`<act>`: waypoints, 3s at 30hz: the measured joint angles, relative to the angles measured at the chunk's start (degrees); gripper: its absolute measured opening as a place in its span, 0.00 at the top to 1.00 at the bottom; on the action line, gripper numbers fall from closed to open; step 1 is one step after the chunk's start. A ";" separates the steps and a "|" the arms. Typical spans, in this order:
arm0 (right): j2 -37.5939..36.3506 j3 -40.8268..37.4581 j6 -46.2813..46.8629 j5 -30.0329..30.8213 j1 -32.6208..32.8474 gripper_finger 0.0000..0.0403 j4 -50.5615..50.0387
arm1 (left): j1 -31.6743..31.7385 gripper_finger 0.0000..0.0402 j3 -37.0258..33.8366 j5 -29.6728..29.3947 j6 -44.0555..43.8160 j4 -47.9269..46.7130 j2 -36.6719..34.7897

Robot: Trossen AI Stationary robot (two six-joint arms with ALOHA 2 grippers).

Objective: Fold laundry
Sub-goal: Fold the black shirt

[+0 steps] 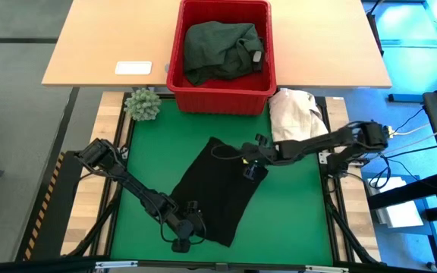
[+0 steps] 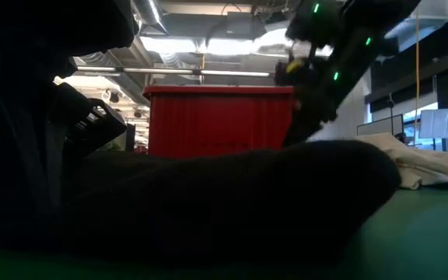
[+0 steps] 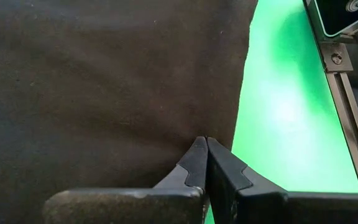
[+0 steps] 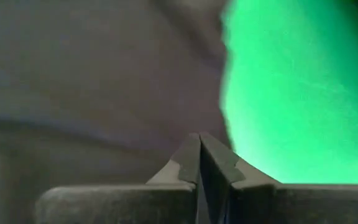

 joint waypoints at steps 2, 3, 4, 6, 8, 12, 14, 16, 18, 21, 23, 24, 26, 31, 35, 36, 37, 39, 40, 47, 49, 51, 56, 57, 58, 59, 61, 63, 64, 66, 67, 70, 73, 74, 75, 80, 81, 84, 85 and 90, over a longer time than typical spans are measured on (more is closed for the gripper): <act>-1.82 0.66 -0.17 -0.09 2.66 0.98 -0.24 | 0.22 1.00 0.00 -0.07 0.20 0.00 0.00; -2.66 0.97 -0.17 -0.08 4.26 0.98 -0.05 | 0.32 1.00 0.00 -0.11 0.47 0.00 0.00; -3.32 1.19 -0.17 0.00 6.00 0.98 0.48 | 0.36 1.00 0.00 -0.09 0.76 0.00 0.00; -3.79 1.26 -0.04 0.03 10.06 0.98 2.62 | 0.37 1.00 0.00 -0.14 1.47 0.01 -0.03; -3.58 1.19 0.26 -0.04 14.37 0.98 5.39 | 0.64 1.00 0.00 -0.06 2.04 0.00 -0.07; -2.26 1.26 0.56 -0.04 22.72 0.98 12.33 | 1.19 1.00 -0.07 -0.08 3.04 -0.45 -0.76; -1.12 1.24 2.74 -0.11 26.30 0.98 14.92 | 1.58 1.00 -0.11 -0.17 3.43 -0.67 -1.26; 0.03 1.24 7.22 -0.13 29.32 0.98 16.08 | 1.88 1.00 -0.19 -0.93 4.68 -1.07 -2.06; 1.72 1.26 13.20 -0.12 31.67 0.98 17.73 | 2.15 1.00 -0.20 -2.67 6.02 -1.02 -2.84; 5.77 1.24 19.61 -0.08 35.02 0.98 21.42 | 2.71 1.00 -0.17 -5.51 7.41 -0.80 -4.13; 8.99 1.21 21.81 -0.15 37.11 0.98 25.45 | 3.21 1.00 -0.17 -6.07 7.61 -0.61 -4.46; 10.61 1.19 22.90 -0.42 38.05 0.98 28.64 | 3.44 1.00 -0.17 -6.06 7.61 -0.61 -4.46; 14.05 1.22 24.62 -0.80 39.81 0.98 34.63 | 3.83 1.00 -0.17 -6.05 7.61 -0.64 -4.46; 22.54 3.01 27.40 -1.17 43.15 0.95 47.18 | 4.32 1.00 -0.13 -5.75 7.70 -0.61 -4.46; 28.43 9.00 27.46 -1.19 43.91 0.82 46.85 | 4.34 1.00 -0.11 -5.67 9.33 -0.51 -4.46; 29.68 10.59 27.31 -1.19 43.83 0.79 46.07 | 4.42 1.00 -0.11 -5.64 9.96 -0.47 -4.46; 30.68 12.05 27.28 -1.02 43.58 0.75 44.87 | 4.63 1.00 -0.11 -5.54 10.43 -0.47 -4.46; 31.94 14.83 27.13 0.22 42.90 0.67 41.43 | 5.24 1.00 -0.09 -5.55 10.58 -0.46 -4.46; 32.15 15.90 27.13 0.83 42.43 0.63 39.37 | 5.54 1.00 -0.09 -5.57 10.57 -0.42 -4.46; 32.17 18.42 27.36 4.45 40.63 0.50 31.37 | 6.08 1.00 -0.02 -5.11 10.58 -0.35 -4.46; 32.17 18.39 27.39 5.08 40.30 0.50 29.58 | 6.06 1.00 -0.02 -5.09 10.58 -0.35 -4.48; 32.14 18.43 27.47 5.57 40.30 0.50 28.25 | 6.06 1.00 0.00 -5.09 10.64 -0.36 -4.48; 32.01 18.46 28.55 5.73 39.60 0.50 26.63 | 6.17 1.00 0.00 -4.49 11.61 -0.31 -4.50; 31.99 18.46 28.55 5.71 39.39 0.50 26.47 | 6.17 1.00 0.00 -4.46 11.86 -0.32 -4.50; 31.97 18.46 28.55 5.70 39.28 0.50 26.21 | 6.19 1.00 0.00 -4.48 12.02 -0.29 -4.50; 31.95 18.48 28.55 5.69 39.03 0.50 25.86 | 6.19 1.00 0.00 -4.49 12.04 -0.28 -4.50; 31.86 18.55 28.53 5.46 38.59 0.50 24.64 | 6.37 1.00 0.00 -4.49 12.10 -0.17 -4.50; 31.76 18.59 28.59 5.28 37.98 0.50 22.69 | 6.63 1.00 0.00 -4.48 12.14 -0.16 -4.50; 31.75 18.59 28.64 5.33 37.67 0.50 21.82 | 6.83 1.00 0.00 -4.49 12.22 -0.17 -4.50; 31.68 18.59 29.01 5.41 37.00 0.50 20.65 | 7.32 1.00 0.00 -4.58 12.26 -0.17 -4.50; 31.51 18.58 29.20 5.48 36.68 0.50 20.14 | 7.59 1.00 0.00 -4.70 12.24 -0.17 -4.50; 30.65 18.49 29.46 5.90 35.86 0.50 18.28 | 8.27 1.00 0.00 -4.73 13.14 -0.17 -4.50; 28.52 18.25 29.92 8.52 35.75 0.50 12.83 | 8.70 1.00 0.00 -4.74 13.62 -0.17 -4.50; 27.73 18.19 30.26 9.71 35.77 0.50 10.05 | 8.78 1.00 0.02 -4.74 13.62 -0.17 -4.50; 27.06 18.17 30.68 10.67 35.76 0.50 7.59 | 8.82 1.00 0.01 -4.73 13.64 -0.17 -4.50; 25.46 18.07 33.50 11.77 35.75 0.50 0.86 | 8.82 1.00 0.02 -4.72 13.70 -0.17 -4.52; 25.46 18.07 33.83 11.38 35.75 0.50 1.22 | 8.82 1.00 0.02 -4.72 13.68 -0.17 -4.52; 25.43 18.07 34.84 9.27 36.02 0.50 3.26 | 8.54 1.00 0.02 -4.12 13.56 -0.17 -4.52; 25.43 18.07 35.05 8.70 36.37 0.50 4.36 | 8.37 1.00 0.02 -3.86 13.53 -0.17 -4.52; 25.43 18.14 35.27 7.42 38.50 0.50 10.63 | 6.97 1.00 0.04 -0.45 13.43 -0.15 -4.72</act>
